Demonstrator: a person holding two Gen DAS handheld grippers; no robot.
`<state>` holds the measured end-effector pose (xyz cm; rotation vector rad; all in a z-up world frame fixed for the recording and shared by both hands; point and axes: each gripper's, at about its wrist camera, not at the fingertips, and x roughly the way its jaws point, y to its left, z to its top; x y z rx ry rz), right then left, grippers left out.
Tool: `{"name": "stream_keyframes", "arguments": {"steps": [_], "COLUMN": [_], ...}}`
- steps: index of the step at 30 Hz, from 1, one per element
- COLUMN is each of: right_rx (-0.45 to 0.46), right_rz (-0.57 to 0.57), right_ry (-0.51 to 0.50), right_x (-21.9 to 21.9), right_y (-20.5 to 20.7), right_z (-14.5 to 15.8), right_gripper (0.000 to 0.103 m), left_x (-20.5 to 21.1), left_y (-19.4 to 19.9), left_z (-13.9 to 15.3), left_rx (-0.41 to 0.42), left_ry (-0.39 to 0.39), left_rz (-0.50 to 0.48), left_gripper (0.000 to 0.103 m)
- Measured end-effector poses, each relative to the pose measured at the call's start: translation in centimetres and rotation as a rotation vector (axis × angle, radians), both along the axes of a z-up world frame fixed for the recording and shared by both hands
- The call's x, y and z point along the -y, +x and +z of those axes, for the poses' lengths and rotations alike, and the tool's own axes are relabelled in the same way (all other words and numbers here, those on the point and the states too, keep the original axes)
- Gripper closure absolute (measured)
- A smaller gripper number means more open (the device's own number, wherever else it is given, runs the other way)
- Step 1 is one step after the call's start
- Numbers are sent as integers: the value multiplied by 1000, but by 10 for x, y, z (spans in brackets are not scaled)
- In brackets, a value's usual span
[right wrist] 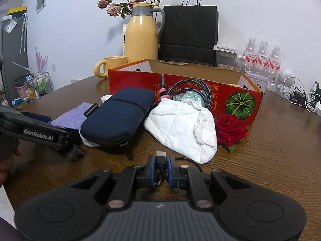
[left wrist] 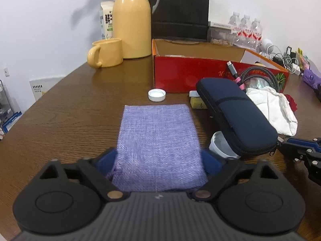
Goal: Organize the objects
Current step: 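Grasp the purple cloth pouch with the left gripper, then carry the purple pouch into the cardboard box and open the left gripper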
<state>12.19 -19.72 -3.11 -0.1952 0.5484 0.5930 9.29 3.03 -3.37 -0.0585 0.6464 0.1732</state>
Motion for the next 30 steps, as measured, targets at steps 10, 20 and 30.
{"name": "stream_keyframes", "arguments": {"steps": [10, 20, 30], "right_rx": [4, 29, 111], "right_rz": [8, 15, 27], "right_ry": [4, 18, 58], "right_x": [0, 2, 1], "right_y": [-2, -5, -8], "right_z": [0, 2, 29], "right_gripper": [91, 91, 91], "left_x": [-4, 0, 15], "left_y": [-18, -32, -30], "left_z": [5, 22, 56], "left_rx": [59, 125, 230], "left_ry": [-32, -12, 19], "left_rz": [6, -19, -80], "left_gripper": [87, 87, 87]}}
